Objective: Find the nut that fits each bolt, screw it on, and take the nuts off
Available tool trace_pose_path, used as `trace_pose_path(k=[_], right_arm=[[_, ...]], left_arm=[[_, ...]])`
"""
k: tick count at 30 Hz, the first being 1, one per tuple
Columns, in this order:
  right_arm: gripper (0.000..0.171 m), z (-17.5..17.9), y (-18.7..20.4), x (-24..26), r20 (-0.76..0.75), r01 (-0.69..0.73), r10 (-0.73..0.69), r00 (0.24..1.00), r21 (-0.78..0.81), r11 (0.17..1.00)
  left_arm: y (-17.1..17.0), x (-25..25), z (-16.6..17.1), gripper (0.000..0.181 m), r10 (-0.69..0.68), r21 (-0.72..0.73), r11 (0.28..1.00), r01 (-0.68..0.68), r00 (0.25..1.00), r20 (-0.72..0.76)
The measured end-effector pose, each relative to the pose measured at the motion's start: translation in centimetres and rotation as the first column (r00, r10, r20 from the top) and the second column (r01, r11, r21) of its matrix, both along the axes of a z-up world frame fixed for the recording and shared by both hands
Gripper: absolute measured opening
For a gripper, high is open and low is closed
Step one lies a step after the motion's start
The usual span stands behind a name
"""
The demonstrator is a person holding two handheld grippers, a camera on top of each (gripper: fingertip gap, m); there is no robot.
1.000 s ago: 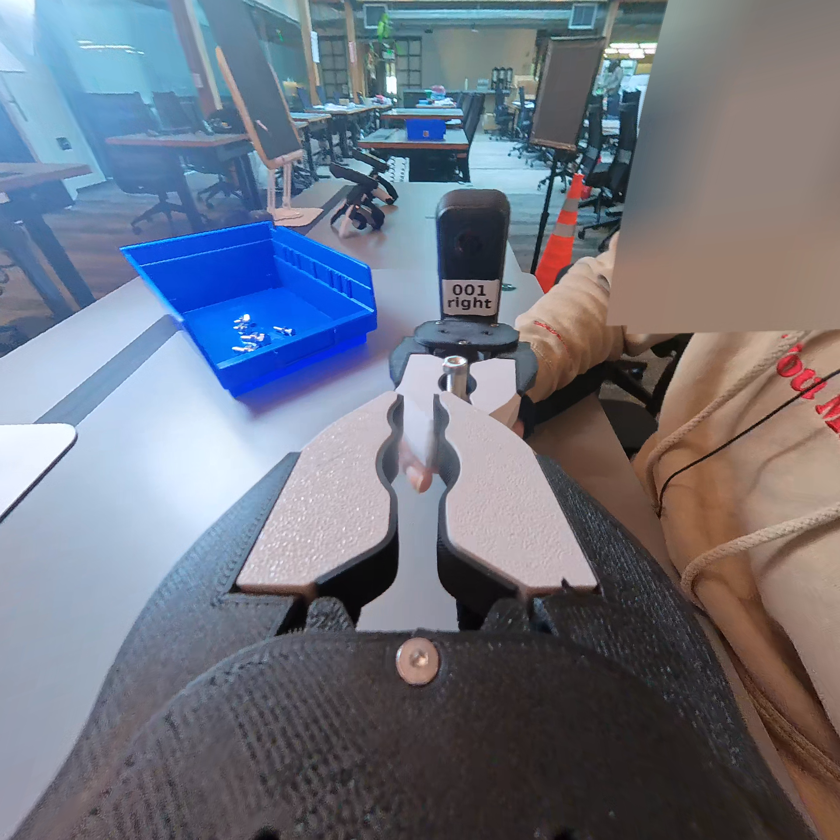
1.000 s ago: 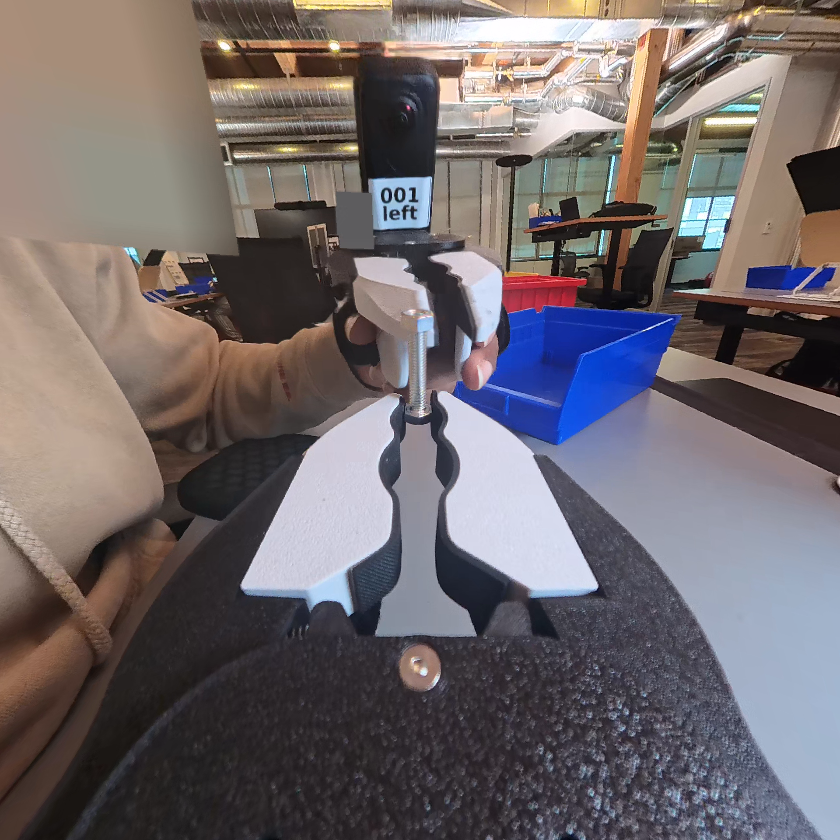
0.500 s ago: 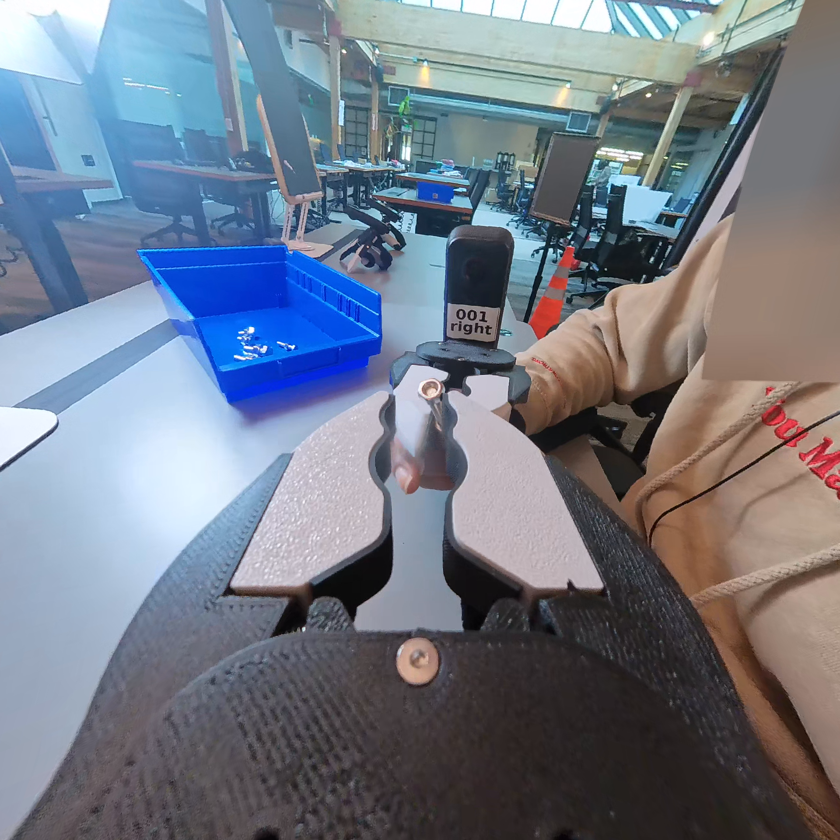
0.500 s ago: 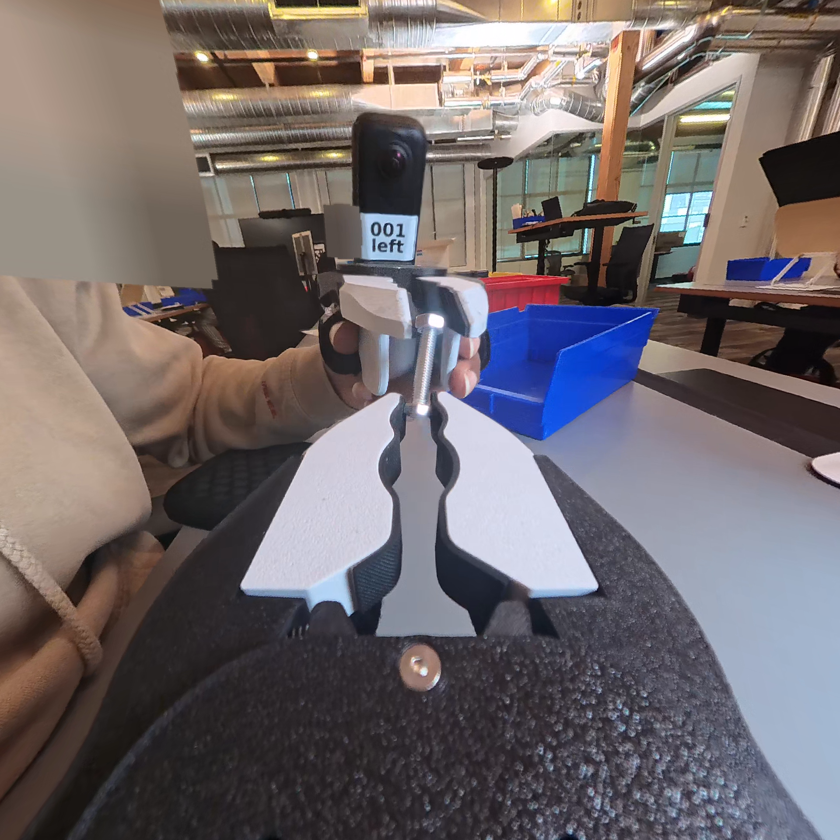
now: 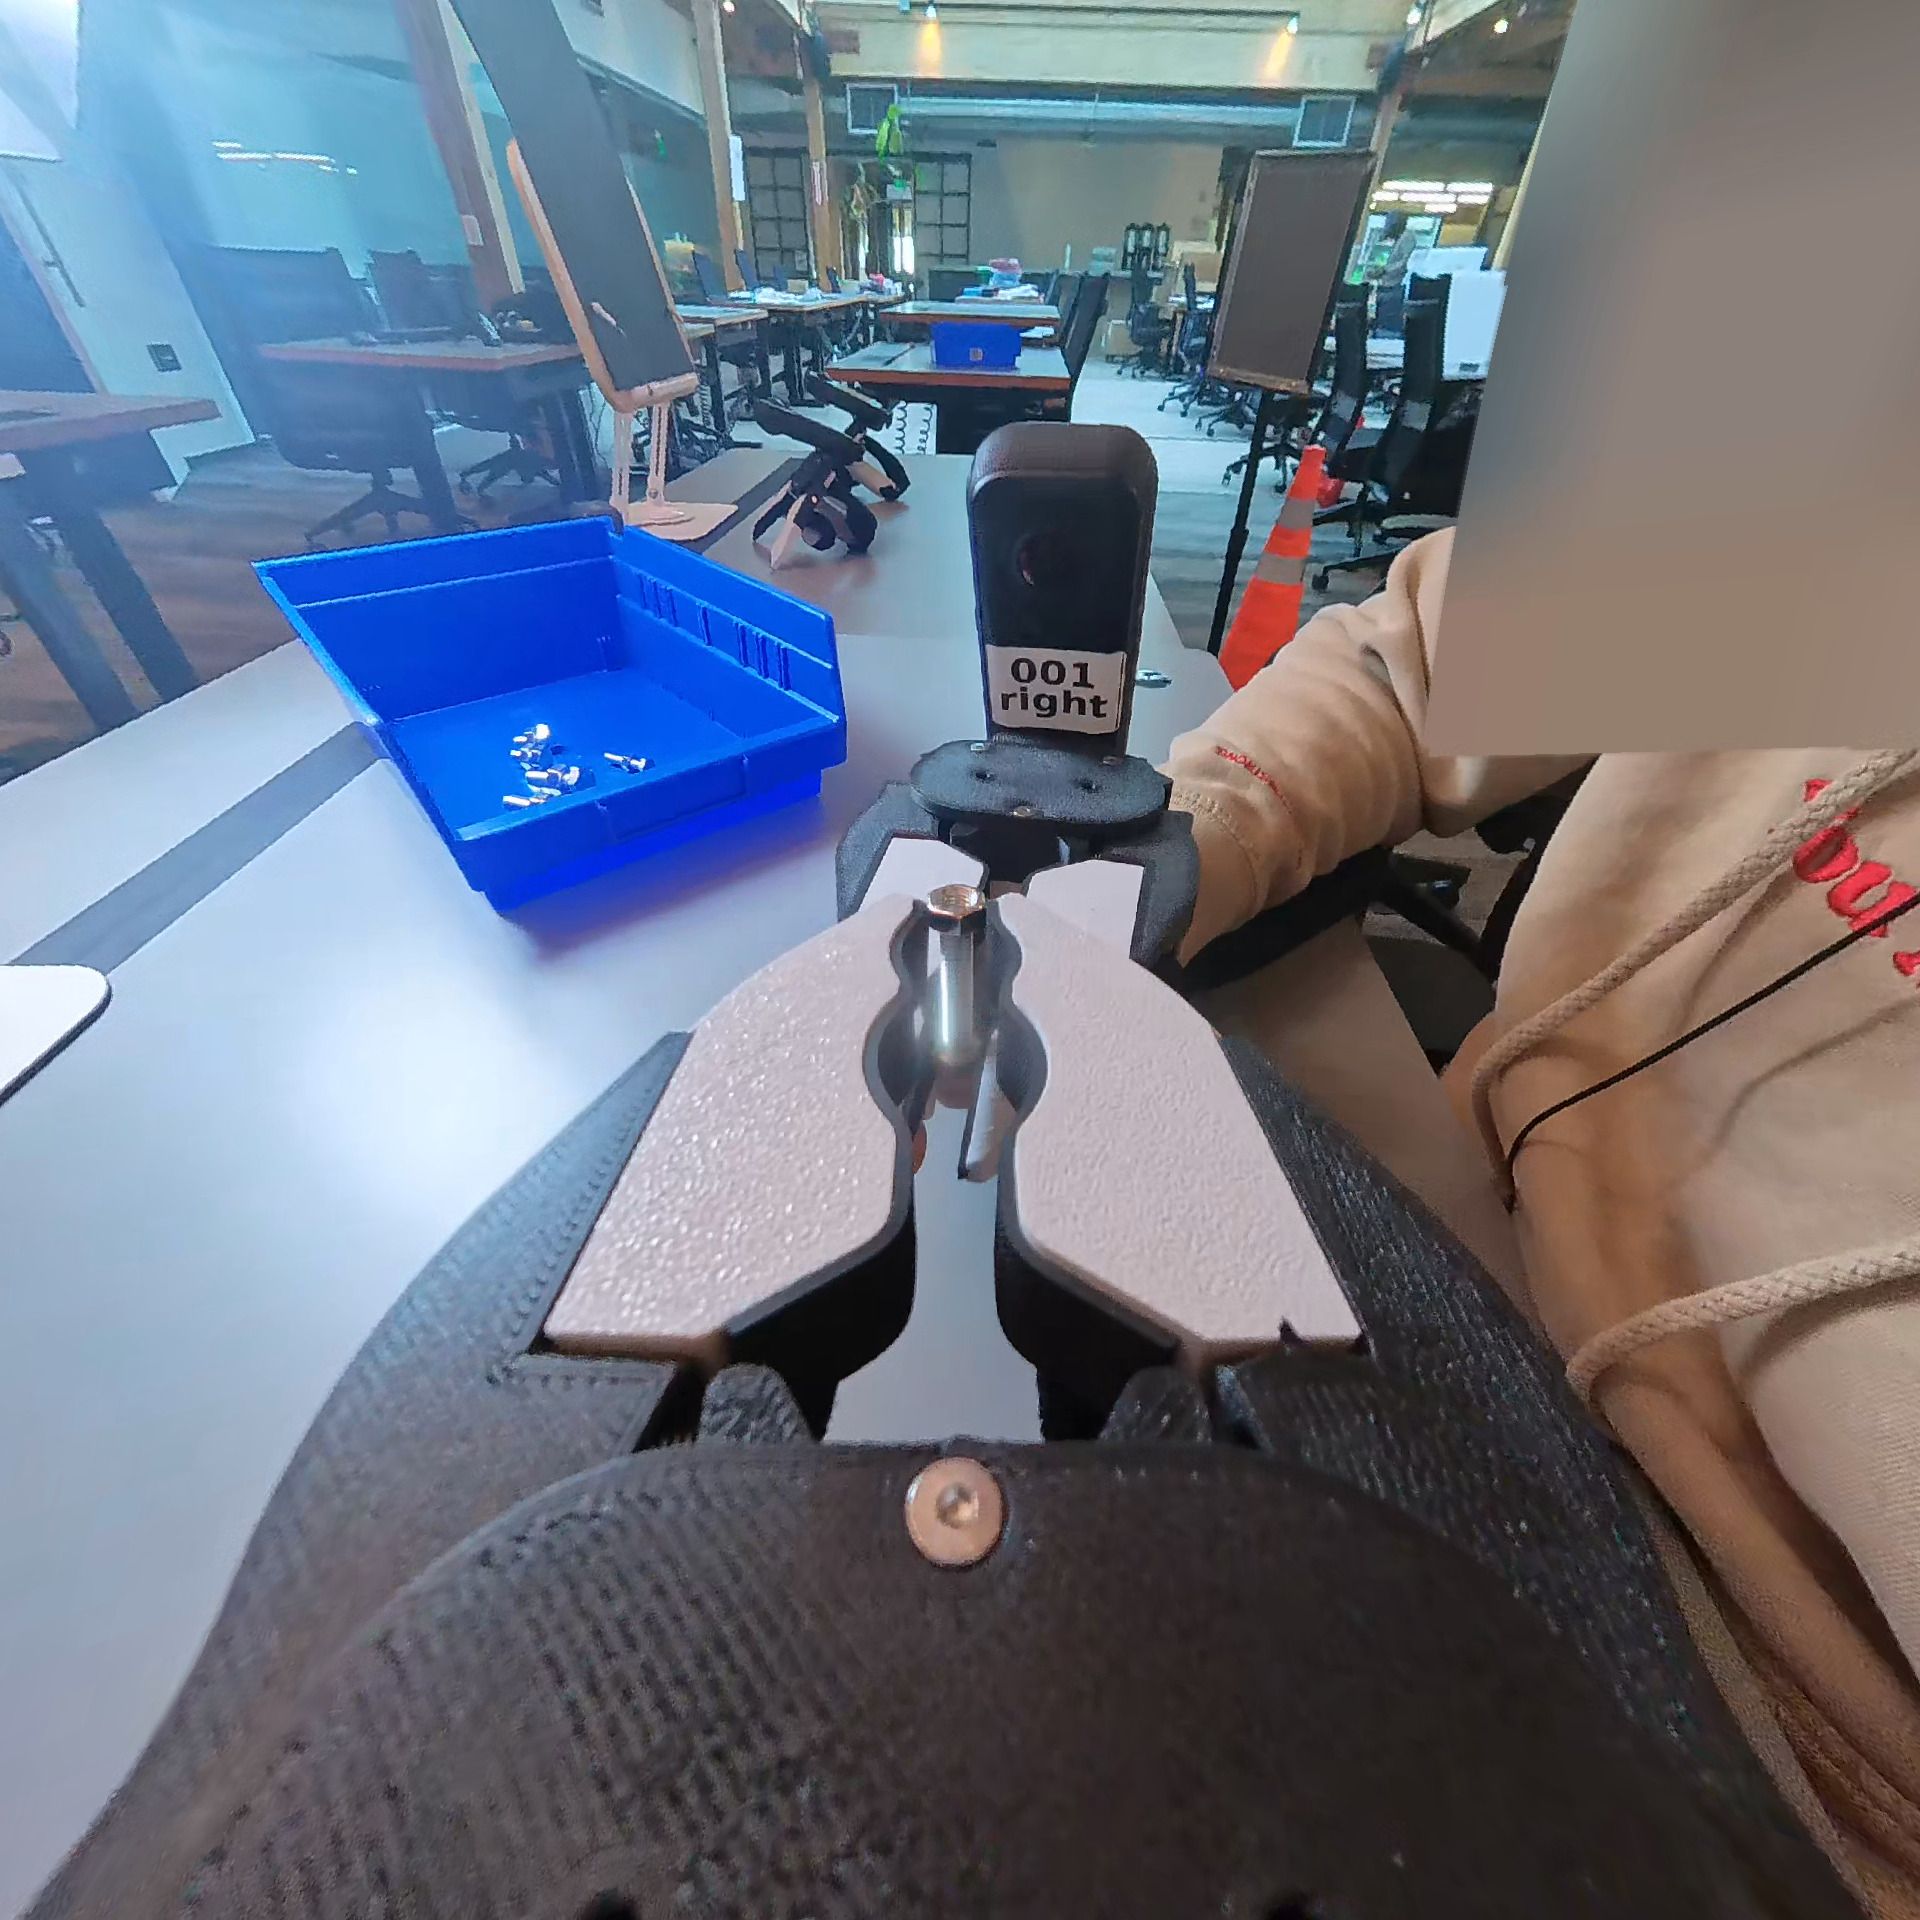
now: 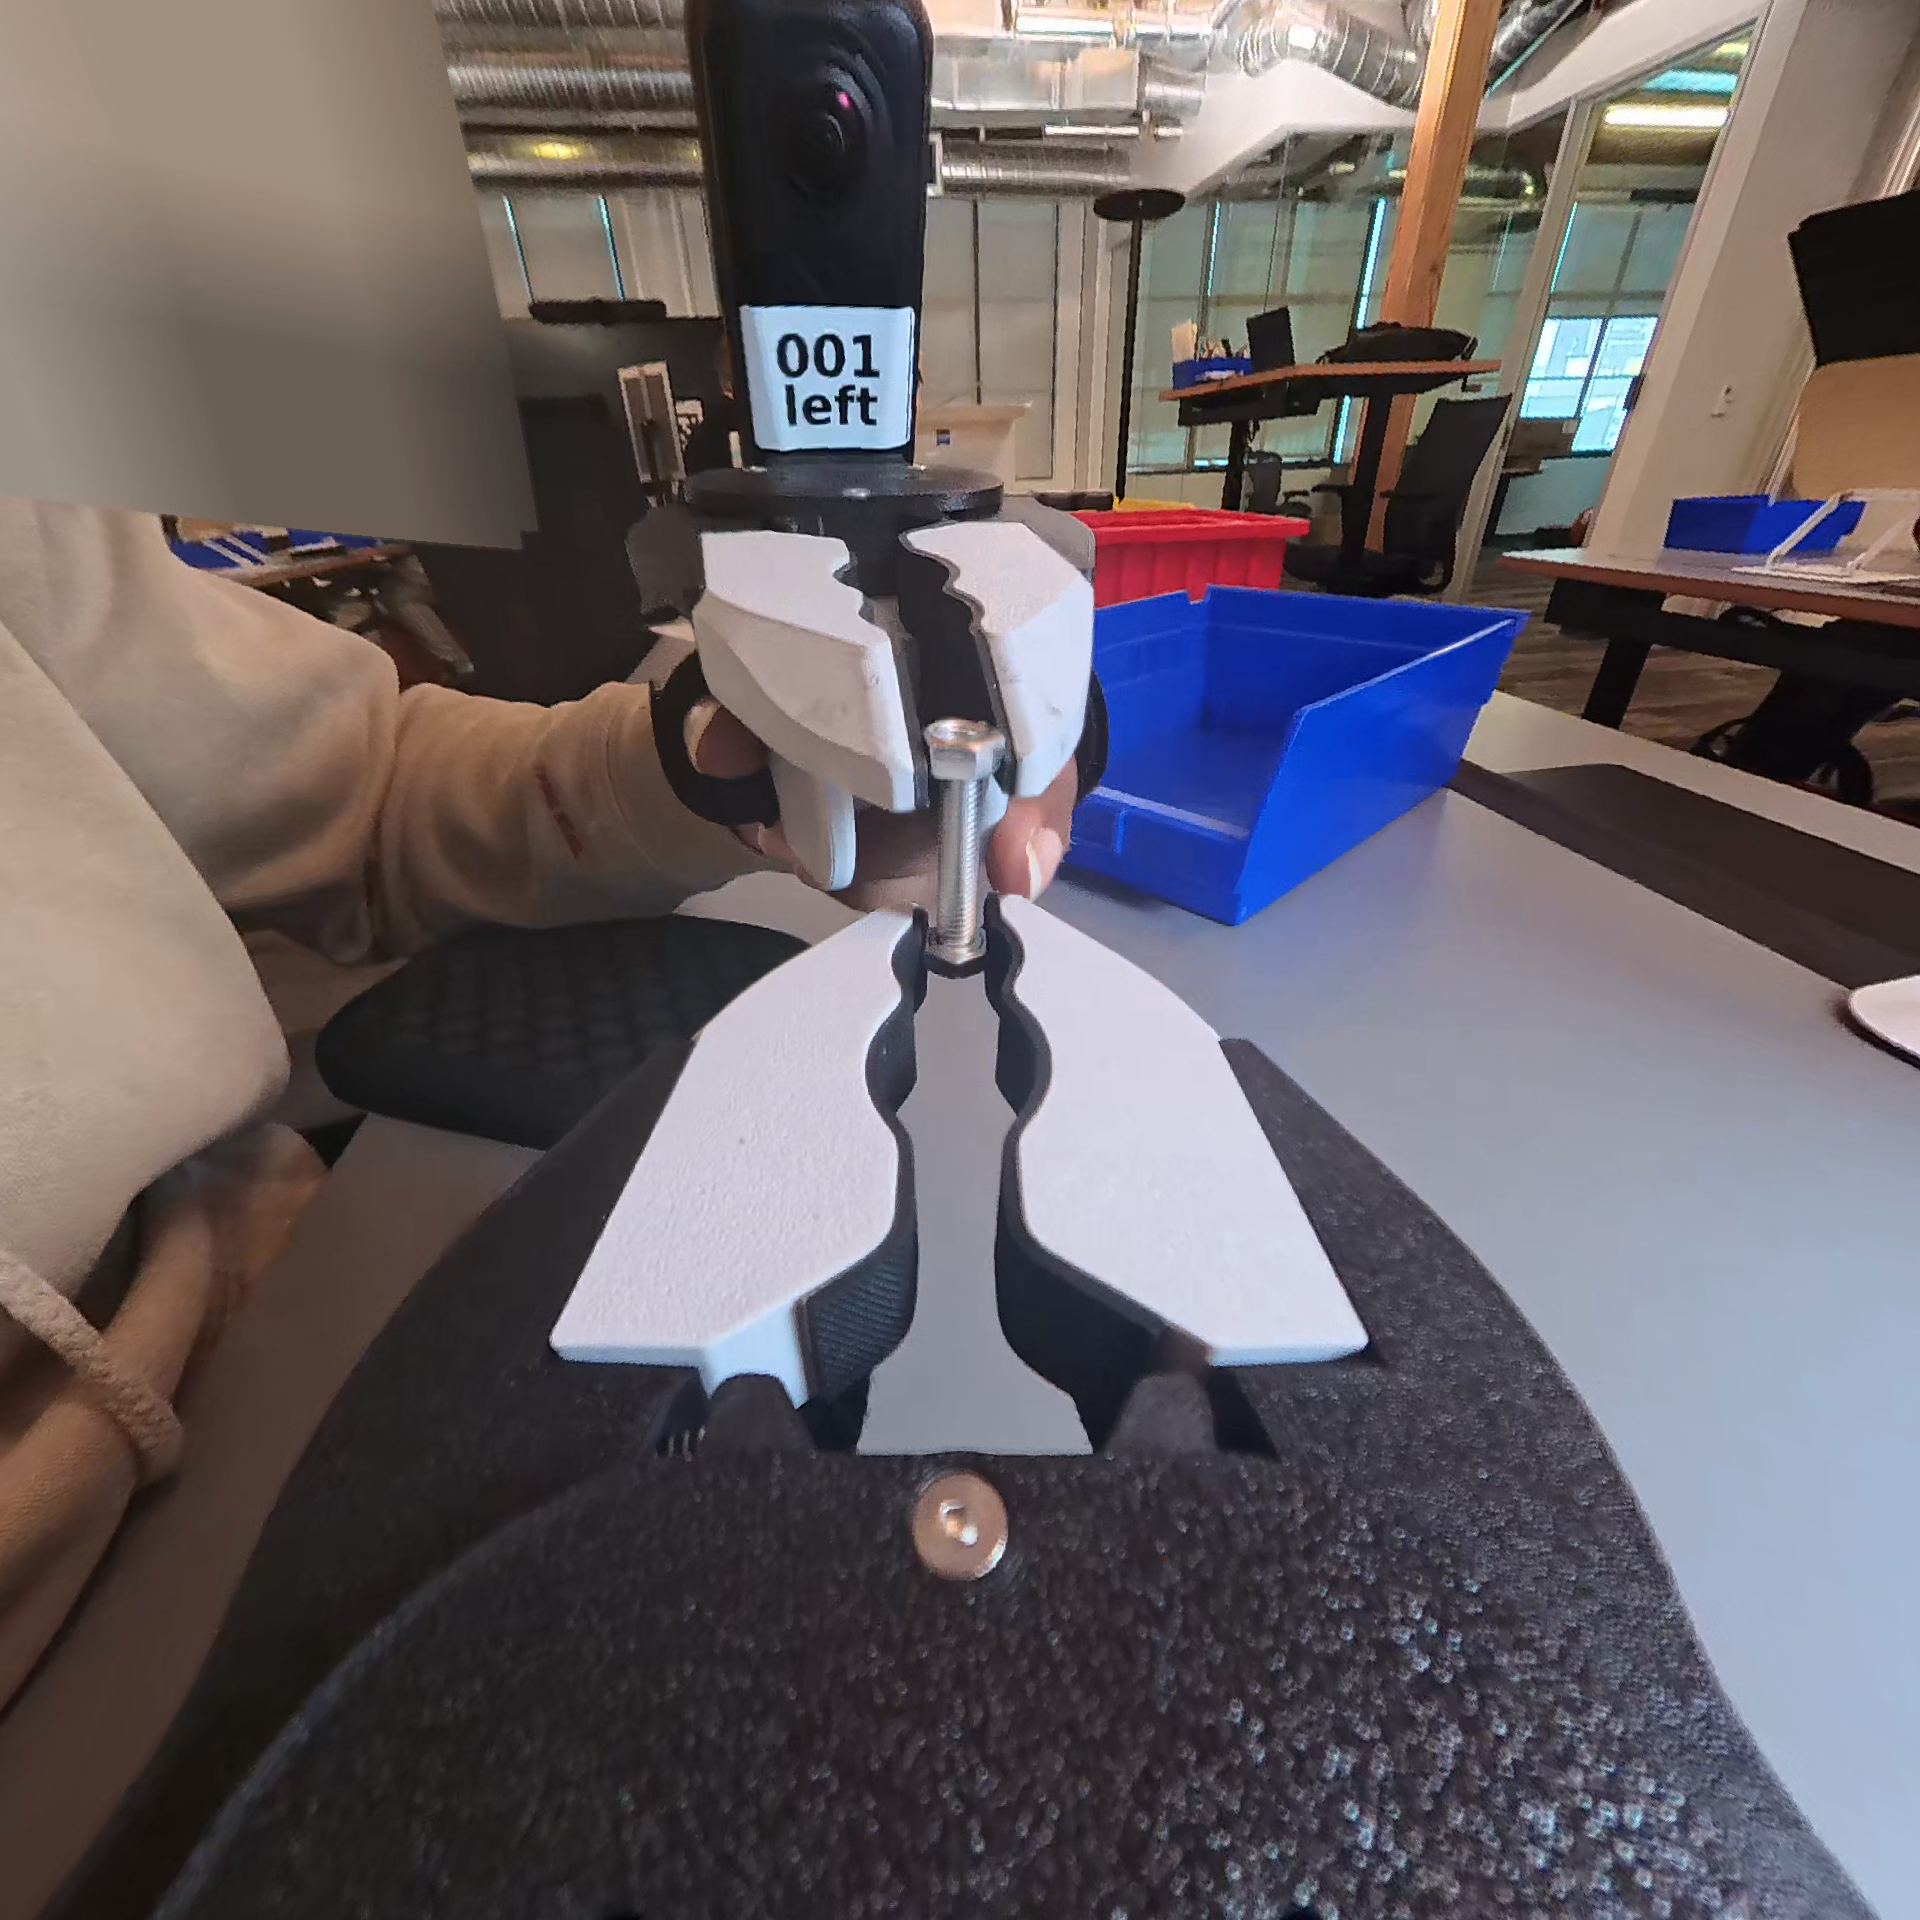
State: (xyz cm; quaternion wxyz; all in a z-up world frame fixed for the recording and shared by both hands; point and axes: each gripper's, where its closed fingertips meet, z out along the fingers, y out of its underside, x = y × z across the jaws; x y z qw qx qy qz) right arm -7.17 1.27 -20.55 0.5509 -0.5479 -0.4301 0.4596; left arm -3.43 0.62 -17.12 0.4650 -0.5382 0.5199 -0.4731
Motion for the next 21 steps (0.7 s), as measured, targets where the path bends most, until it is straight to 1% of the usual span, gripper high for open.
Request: trace_pose_path(k=[9, 14, 16, 17, 18, 19, 21], right_arm=[[0.010, 0.4, -0.2, 0.1, -0.017, -0.015, 0.015, 1.000, 0.008, 1.000], [0.010, 0.9, -0.4, 0.3, -0.052, -0.029, 0.030, 0.998, 0.010, 1.000], [0.010, 1.4, -0.4, 0.6, -0.080, -0.038, 0.039, 0.996, 0.009, 0.999], [0.010, 1.5, -0.3, 0.7, -0.086, -0.036, 0.036, 0.996, 0.006, 0.999], [0.010, 1.4, -0.2, 0.7, -0.087, -0.031, 0.031, 0.996, 0.000, 1.000], [0.010, 1.3, 0.0, 0.8, -0.085, -0.025, 0.024, 0.996, -0.012, 1.000], [0.010, 0.9, 0.4, 0.8, -0.069, -0.010, 0.007, 0.998, -0.034, 0.999]], left_arm=[[-0.1, -0.1, 0.4, 0.010, -0.002, -0.001, 1.000, 0.002, 0.999, 0.040], [0.1, -0.3, 0.7, 0.016, 0.002, -0.036, 0.999, 0.001, 0.998, 0.071], [1.3, -0.8, 0.7, 0.010, 0.049, -0.061, 0.997, -0.045, 0.995, 0.081], [2.2, -1.1, 0.5, 0.009, 0.090, -0.079, 0.993, -0.083, 0.992, 0.084], [2.7, -1.4, 0.4, 0.010, 0.099, -0.104, 0.991, -0.090, 0.991, 0.090], [2.5, -1.5, 0.6, 0.011, 0.081, -0.124, 0.990, -0.068, 0.991, 0.105], [1.7, -1.3, 1.0, 0.017, 0.038, -0.117, 0.993, -0.022, 0.991, 0.131]])
